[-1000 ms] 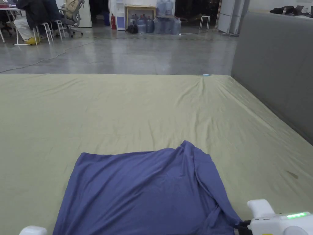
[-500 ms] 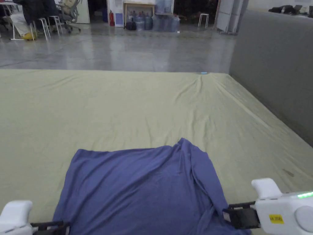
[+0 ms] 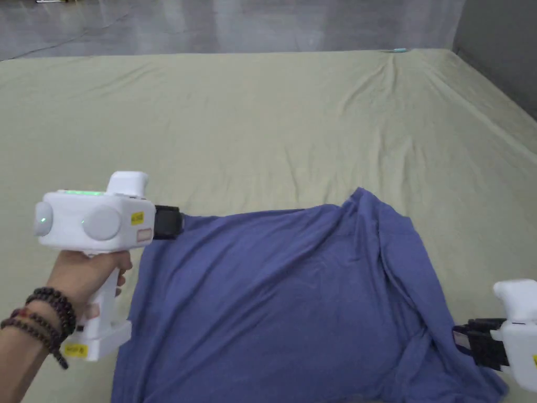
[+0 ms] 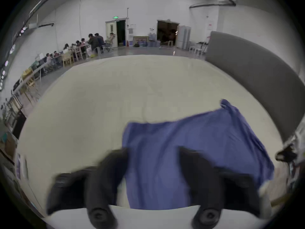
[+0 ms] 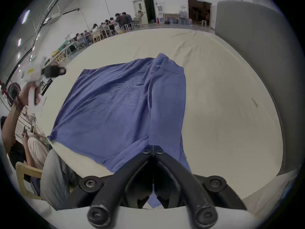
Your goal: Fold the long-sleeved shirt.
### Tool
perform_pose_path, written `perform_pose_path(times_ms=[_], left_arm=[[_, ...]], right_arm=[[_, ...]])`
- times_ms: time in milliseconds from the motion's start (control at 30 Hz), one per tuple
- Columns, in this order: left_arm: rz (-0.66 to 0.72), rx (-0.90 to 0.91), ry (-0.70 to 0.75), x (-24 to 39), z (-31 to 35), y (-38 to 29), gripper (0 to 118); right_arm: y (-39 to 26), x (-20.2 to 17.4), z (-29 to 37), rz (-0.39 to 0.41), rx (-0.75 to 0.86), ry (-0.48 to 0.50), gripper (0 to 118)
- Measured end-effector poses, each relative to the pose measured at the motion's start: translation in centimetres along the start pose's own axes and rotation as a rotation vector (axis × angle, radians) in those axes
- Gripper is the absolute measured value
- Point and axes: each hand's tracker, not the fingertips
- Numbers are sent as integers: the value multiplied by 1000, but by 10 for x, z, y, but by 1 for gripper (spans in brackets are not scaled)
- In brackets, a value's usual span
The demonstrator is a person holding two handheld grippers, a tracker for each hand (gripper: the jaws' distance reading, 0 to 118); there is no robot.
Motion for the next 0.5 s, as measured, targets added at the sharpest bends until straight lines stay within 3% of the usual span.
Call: perform_pose_path(times_ms=[100,200,233,300,333,400,433,500], left_arm=[[65,-31,42,9,-40,25,106],[86,-159,51,41,-66,9,105],[115,-232,30,9,-96,23,105],[96,-294,76,24,-103,10,103],[84,-310,79,32,-101,3,89],[167,-307,-39,20,-95,10,36],[233,-282,-85,25,-85,11,0],[170,-315,-34,23,-78,22,0]], right_arm=[[6,4,-7,-11,-11,0,0],[13,1,-10,-12,-31,-7,0],[18,1,-12,-10,-42,-11,0],[34,12,-21,-1,-55,-14,0],[42,13,-23,6,-51,-26,0],[68,17,-30,14,-39,-33,0],[82,21,-37,14,-35,-23,0],[125,24,-53,29,-20,-14,0]])
